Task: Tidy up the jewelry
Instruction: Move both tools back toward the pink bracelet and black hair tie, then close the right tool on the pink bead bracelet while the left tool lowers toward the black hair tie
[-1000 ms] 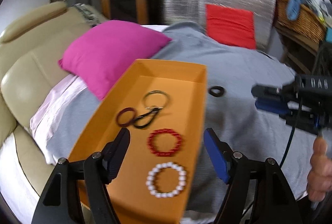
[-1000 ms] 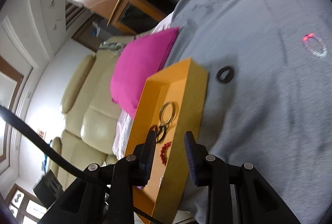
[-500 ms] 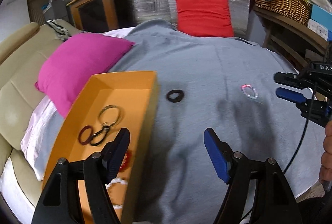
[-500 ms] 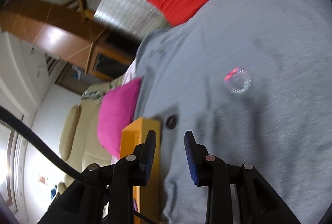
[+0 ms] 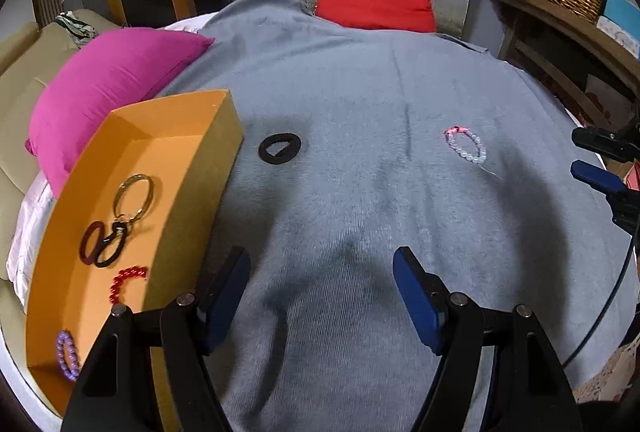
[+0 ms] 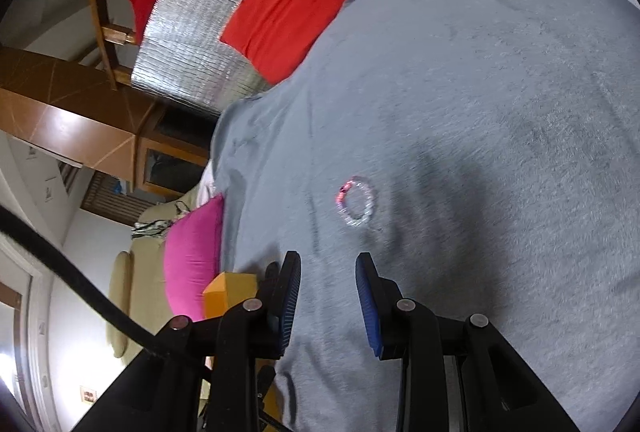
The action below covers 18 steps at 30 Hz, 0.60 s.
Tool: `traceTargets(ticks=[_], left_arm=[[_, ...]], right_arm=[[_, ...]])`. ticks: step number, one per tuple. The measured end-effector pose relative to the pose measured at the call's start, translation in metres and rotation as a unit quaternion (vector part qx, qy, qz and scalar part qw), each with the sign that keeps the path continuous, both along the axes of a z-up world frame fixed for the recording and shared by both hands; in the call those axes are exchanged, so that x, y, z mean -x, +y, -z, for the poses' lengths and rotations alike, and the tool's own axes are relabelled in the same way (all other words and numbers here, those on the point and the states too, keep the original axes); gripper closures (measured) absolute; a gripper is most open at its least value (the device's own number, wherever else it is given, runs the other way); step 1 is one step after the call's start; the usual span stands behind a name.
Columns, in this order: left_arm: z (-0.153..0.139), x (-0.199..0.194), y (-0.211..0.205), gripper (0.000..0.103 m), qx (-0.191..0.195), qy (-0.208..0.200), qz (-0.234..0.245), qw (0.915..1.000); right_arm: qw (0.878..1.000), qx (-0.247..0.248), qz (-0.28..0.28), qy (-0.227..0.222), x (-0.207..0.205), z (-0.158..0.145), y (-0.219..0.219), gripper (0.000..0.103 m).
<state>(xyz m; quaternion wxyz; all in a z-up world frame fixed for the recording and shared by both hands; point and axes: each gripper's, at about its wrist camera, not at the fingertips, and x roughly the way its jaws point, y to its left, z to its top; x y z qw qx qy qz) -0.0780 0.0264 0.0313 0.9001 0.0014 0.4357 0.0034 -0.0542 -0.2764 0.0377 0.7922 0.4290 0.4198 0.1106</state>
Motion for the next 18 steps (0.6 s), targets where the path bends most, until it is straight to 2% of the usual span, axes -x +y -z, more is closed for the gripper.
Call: traceTargets(ticks=[6,10,12,18], left_arm=[[0.023,-0.026,0.011,0.029,0.025,0.014,-0.014,0.9995],[0.026,-0.052,0.031,0.029,0.079,0.009,-0.039,0.9961],[0.027,-0.064,0.038,0.029,0.093,0.007,-0.046,0.9946],[0.024,-0.099,0.030,0.029,0.075,-0.016,-0.037,0.9963]], right_arm=[[0.999,0.039,-0.015,0.031,-0.033,0.017,0.014,0.071],[0.996,0.064,-0.016,0.053,-0.055,0.030,0.018,0.071],[0.996,0.064,-0.017,0.060,-0.060,0.034,0.018,0.071],[0.995,0.076,-0.024,0.056,-0.065,0.033,0.022,0.071]])
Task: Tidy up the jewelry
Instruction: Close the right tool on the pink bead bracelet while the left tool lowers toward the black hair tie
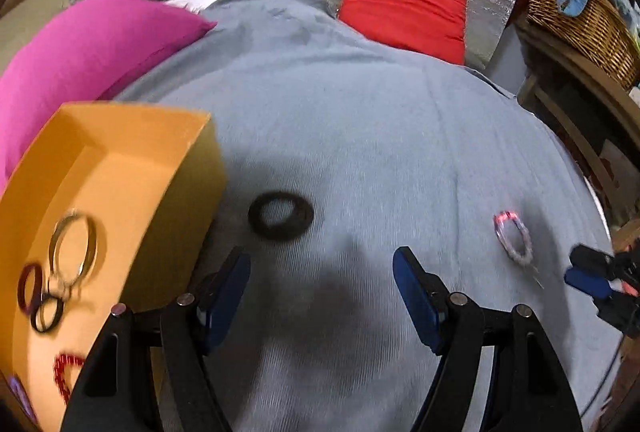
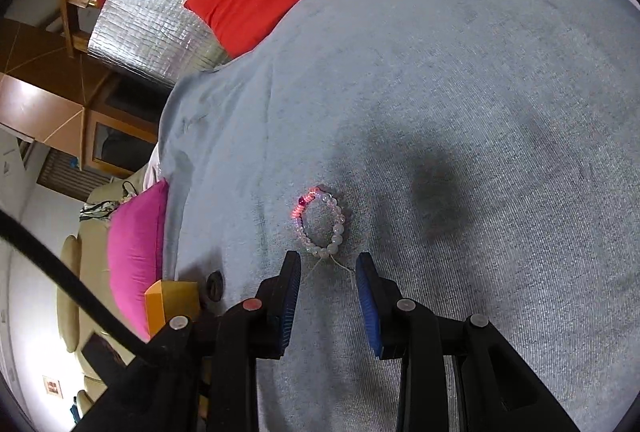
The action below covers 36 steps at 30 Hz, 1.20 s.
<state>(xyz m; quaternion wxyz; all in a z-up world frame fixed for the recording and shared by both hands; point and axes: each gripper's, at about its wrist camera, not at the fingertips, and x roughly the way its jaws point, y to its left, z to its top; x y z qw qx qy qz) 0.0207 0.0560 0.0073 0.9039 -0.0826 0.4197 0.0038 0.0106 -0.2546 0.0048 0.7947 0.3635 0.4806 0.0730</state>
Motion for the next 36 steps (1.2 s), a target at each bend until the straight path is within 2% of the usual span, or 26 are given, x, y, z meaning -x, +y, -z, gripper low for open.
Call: traceTargets(ticks=[3,9,10,12,13,17,20,29,36], left_arm=[[0.003,-0.016,0.004,0.029,0.007,-0.001,-0.005,1.0000],[0.024,-0.043,0.008,0.029,0.018,0.032,-0.009,0.9993],[0.026,-0.044,0.009,0.033,0.019,0.034,-0.009,0.9992],[0.027,-0.044,0.012,0.049,0.016,0.027,-0.009,0.9995],[0.027,-0.044,0.014,0.066,0.019,0.027,-0.007,0.9994],[0.029,-0.042,0.025,0.090,0.051,0.024,0.006,0.9984],[0.026,-0.035,0.024,0.093,0.074,0.019,0.028,0.9967],[0.012,-0.007,-0.009,0.093,0.054,0.007,0.093,0.9942],[0.007,0.006,-0.029,0.093,0.057,0.012,0.127,0.9902]], right_arm=[[1.000,-0.001,-0.002,0.001,0.000,0.001,0.000,0.071],[1.000,0.015,-0.001,0.000,-0.002,0.001,0.001,0.071],[1.000,0.019,-0.002,0.000,-0.003,0.001,0.002,0.071],[0.999,0.032,-0.002,-0.001,-0.006,0.002,0.003,0.071],[0.999,0.044,-0.001,-0.001,-0.008,0.003,0.004,0.071],[0.999,0.048,0.002,0.003,-0.012,0.006,0.001,0.071],[0.999,0.047,0.002,-0.001,-0.013,0.004,0.002,0.071],[0.998,0.067,-0.006,0.002,-0.018,0.007,0.009,0.071],[0.997,0.078,-0.003,0.007,-0.028,0.016,0.002,0.070]])
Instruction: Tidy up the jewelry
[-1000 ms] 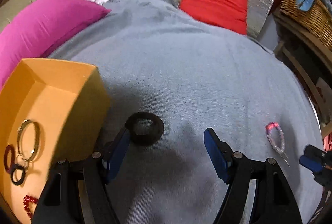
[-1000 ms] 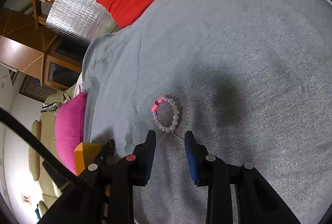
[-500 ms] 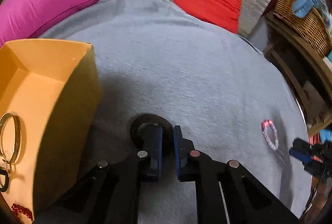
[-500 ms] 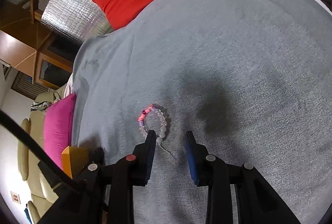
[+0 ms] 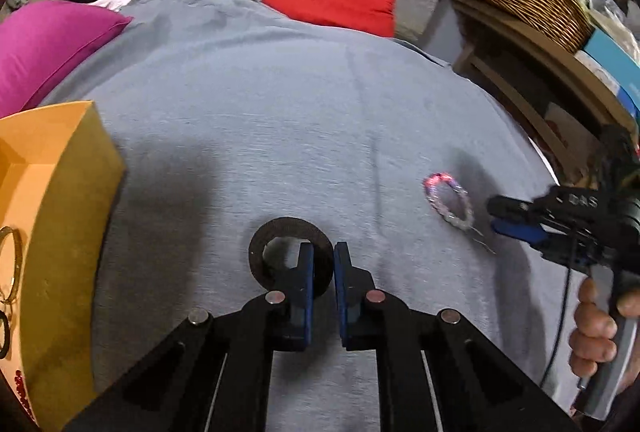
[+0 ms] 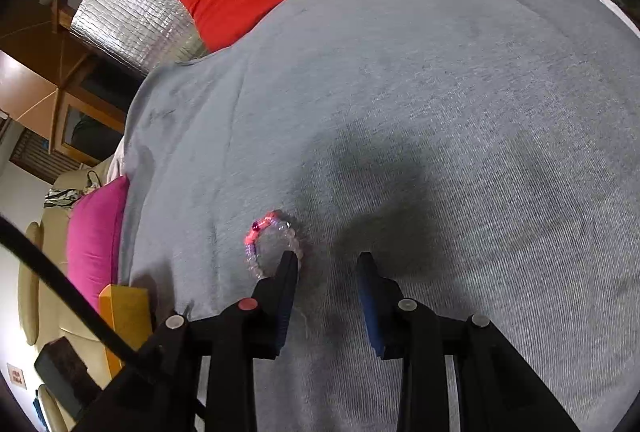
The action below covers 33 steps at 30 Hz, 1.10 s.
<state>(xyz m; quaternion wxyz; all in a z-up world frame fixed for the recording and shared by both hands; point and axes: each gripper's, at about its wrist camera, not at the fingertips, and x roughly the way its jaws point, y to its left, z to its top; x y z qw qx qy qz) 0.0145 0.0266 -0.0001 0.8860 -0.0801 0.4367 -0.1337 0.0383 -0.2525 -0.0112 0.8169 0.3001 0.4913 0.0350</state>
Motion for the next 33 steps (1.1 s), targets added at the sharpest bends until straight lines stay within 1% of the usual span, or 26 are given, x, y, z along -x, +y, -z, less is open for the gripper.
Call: traceTargets(ticks=[3,6,9,12,15,17,18,19,21,22,24,27,29,33], left_arm=[[0.000,0.002,-0.008,0.093,0.003,0.005,0.009,0.9999],[0.000,0.005,-0.016,0.093,0.001,0.006,0.020,0.9998],[0.000,0.007,-0.023,0.093,-0.010,0.002,0.029,0.9995],[0.004,0.008,-0.028,0.093,-0.022,0.009,0.032,0.9992],[0.006,0.009,-0.030,0.093,-0.029,0.009,0.029,0.9991],[0.007,0.008,-0.033,0.093,-0.039,0.009,0.027,0.9988],[0.008,0.008,-0.034,0.093,-0.046,0.011,0.027,0.9985],[0.009,0.008,-0.036,0.093,-0.053,0.010,0.027,0.9982],[0.009,0.009,-0.039,0.093,-0.065,0.007,0.028,0.9974],[0.009,0.008,-0.041,0.092,-0.071,0.006,0.028,0.9971],[0.009,0.009,-0.045,0.092,-0.087,0.003,0.029,0.9958],[0.009,0.010,-0.048,0.091,-0.106,-0.001,0.031,0.9939],[0.008,0.011,-0.049,0.090,-0.114,-0.003,0.031,0.9930],[0.007,0.013,-0.051,0.089,-0.128,-0.005,0.031,0.9913]], right_arm=[[1.000,0.009,-0.006,-0.007,-0.005,0.000,0.005,0.070],[0.999,0.028,-0.014,-0.013,-0.012,-0.001,0.014,0.070],[0.998,0.062,-0.019,-0.021,-0.016,-0.002,0.024,0.070],[0.995,0.094,-0.025,-0.026,-0.019,-0.003,0.033,0.069],[0.990,0.133,-0.032,-0.037,-0.020,-0.005,0.043,0.068],[0.982,0.177,-0.045,-0.046,-0.021,-0.005,0.054,0.069],[0.979,0.193,-0.049,-0.048,-0.021,-0.004,0.057,0.072],[0.972,0.223,-0.056,-0.051,-0.020,-0.004,0.065,0.076],[0.963,0.258,-0.061,-0.054,-0.020,-0.004,0.073,0.079],[0.961,0.264,-0.062,-0.055,-0.019,-0.004,0.074,0.082],[0.961,0.263,-0.062,-0.053,-0.019,-0.005,0.072,0.086],[0.966,0.246,-0.060,-0.044,-0.016,-0.007,0.063,0.091],[0.969,0.235,-0.061,-0.038,-0.014,-0.007,0.059,0.092],[0.971,0.229,-0.069,-0.030,-0.011,-0.007,0.058,0.092]])
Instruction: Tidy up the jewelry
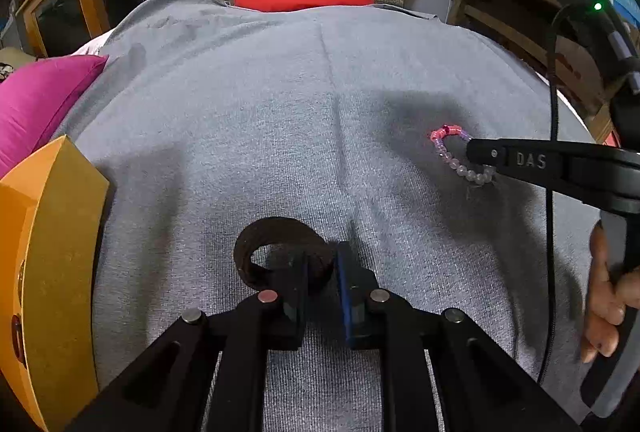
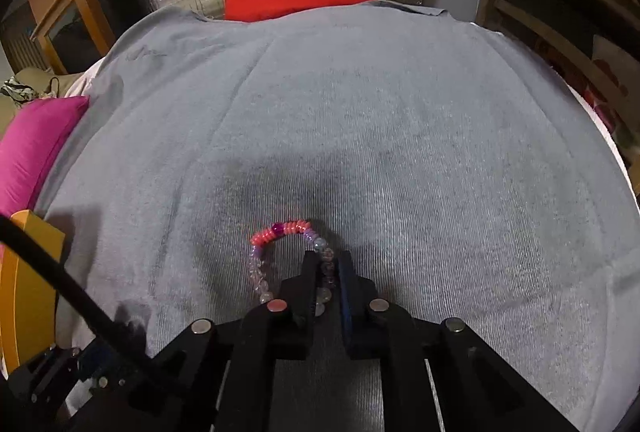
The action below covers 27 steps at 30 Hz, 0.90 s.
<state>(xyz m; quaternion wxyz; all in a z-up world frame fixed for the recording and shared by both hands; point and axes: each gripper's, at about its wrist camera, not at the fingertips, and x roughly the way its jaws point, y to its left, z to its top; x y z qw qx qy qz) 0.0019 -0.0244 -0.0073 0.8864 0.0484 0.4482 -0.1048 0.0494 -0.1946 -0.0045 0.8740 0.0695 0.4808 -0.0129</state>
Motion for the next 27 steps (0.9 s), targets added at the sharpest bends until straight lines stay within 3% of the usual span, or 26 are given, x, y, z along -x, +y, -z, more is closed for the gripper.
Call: traceTargets(ticks=[10,27], left_arm=[[0.001,0.001,-0.001,0.074,-0.027,-0.005,-0.008,0.9996],[0.006,-0.004,0.009,0.028,-0.054,-0.015,-0.045,0.9974]], right_arm=[[0.998,-0.038,-0.007,0.040,0.026,-0.004,-0.007,0.092],[0.999,-0.029,-0.003,0.043,0.028,-0.001,-0.005,0.090]])
